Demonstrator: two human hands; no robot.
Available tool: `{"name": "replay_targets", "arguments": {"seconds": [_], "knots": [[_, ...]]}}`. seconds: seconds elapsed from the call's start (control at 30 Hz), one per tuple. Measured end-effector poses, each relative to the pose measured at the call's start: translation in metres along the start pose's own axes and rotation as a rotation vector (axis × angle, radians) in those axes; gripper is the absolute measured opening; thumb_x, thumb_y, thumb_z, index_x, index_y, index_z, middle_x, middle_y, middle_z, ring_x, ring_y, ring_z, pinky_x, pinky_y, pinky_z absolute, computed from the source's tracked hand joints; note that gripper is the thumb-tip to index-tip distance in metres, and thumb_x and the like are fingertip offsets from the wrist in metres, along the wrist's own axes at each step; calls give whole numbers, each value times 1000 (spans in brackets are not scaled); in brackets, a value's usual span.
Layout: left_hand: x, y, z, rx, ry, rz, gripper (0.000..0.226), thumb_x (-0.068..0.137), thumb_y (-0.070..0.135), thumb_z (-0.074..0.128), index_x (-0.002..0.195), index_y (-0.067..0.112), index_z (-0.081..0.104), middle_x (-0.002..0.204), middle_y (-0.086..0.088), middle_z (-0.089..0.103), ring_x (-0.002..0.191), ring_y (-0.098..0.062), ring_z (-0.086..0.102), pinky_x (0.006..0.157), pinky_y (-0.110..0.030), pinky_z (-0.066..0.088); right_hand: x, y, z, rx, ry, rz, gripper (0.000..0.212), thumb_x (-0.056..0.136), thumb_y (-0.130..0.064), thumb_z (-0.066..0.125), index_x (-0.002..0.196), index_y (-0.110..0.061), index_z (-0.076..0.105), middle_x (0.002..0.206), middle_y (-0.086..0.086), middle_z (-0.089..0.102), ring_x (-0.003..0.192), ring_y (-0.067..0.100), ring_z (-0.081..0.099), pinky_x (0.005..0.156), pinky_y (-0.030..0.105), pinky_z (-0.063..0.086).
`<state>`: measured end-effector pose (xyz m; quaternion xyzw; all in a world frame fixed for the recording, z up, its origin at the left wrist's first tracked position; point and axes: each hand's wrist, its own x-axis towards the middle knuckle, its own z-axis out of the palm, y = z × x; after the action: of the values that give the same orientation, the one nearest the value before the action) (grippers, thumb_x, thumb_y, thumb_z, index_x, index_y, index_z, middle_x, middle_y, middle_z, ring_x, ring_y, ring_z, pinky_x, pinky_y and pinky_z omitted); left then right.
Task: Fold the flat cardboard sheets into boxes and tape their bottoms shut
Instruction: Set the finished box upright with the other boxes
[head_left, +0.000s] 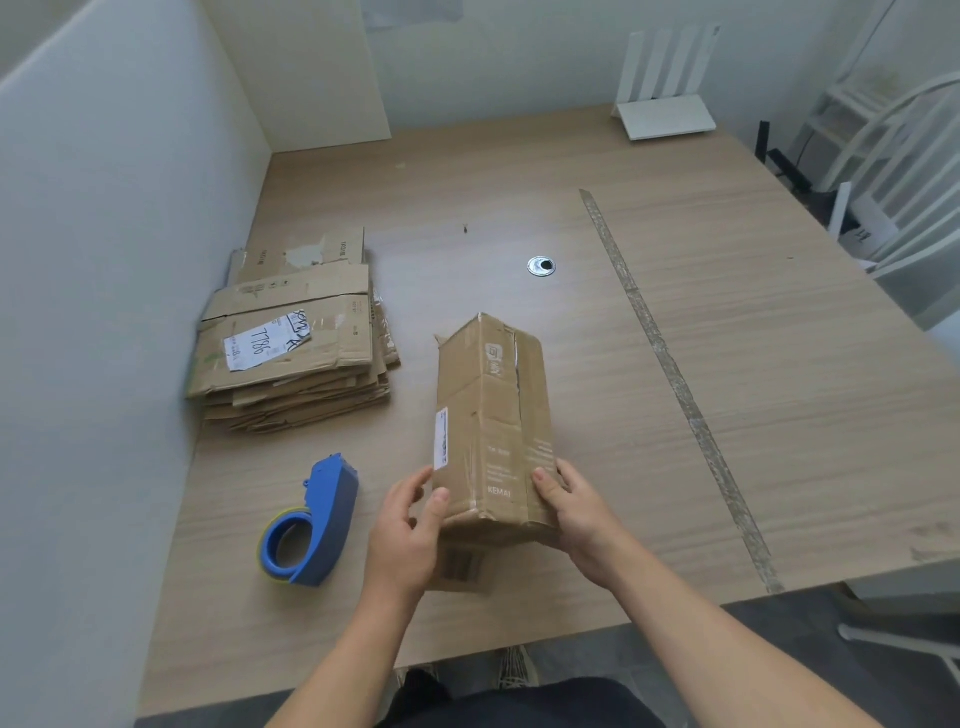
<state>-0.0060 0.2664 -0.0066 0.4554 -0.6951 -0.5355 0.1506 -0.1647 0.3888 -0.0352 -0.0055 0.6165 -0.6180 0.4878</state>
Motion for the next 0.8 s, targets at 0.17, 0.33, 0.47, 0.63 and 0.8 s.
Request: {"name": "replay_targets", "arguments": {"seconds": [0.17, 0.33, 0.47, 0.63, 0.8], "knots": [[6, 10, -10, -133, -148, -255, 26, 99, 38, 55, 121, 26, 62, 121, 4, 63, 108, -16, 58, 84, -31, 46, -5, -4, 2, 46, -81, 88, 24, 103, -29, 48, 120, -20, 61, 106, -3, 72, 87, 13, 68, 73, 35, 55], [6, 15, -12, -124, -199, -125, 56, 93, 31, 66, 141, 44, 40, 123, 10, 59, 107, -7, 57, 75, -20, 41, -4, -1, -3, -161, -6, 94, 32, 101, -29, 54, 133, -28, 49, 121, 0, 61, 102, 18, 64, 88, 40, 52], [7, 18, -14, 181, -128, 11, 92, 82, 30, 78, 156, 33, 23, 133, 10, 48, 118, -12, 49, 94, -25, 43, -1, 1, -8, -222, 126, -19, 34, 100, -24, 55, 133, -30, 51, 112, -6, 58, 98, 11, 60, 78, 32, 50], [13, 10, -24, 765, -134, 454, 85, 82, 34, 71, 156, 24, 28, 129, 7, 51, 114, -17, 42, 100, -37, 40, 6, -9, -14, -162, 271, -141, 23, 102, -23, 50, 124, -28, 56, 111, -6, 60, 93, 11, 62, 71, 30, 50], [13, 6, -28, 877, -185, 484, 60, 91, 28, 60, 149, 24, 43, 117, 12, 54, 102, -11, 45, 91, -29, 40, 1, -38, -29, -376, 533, -445, 25, 99, -23, 52, 123, -24, 60, 112, -2, 60, 90, -3, 57, 76, 13, 46]]}}
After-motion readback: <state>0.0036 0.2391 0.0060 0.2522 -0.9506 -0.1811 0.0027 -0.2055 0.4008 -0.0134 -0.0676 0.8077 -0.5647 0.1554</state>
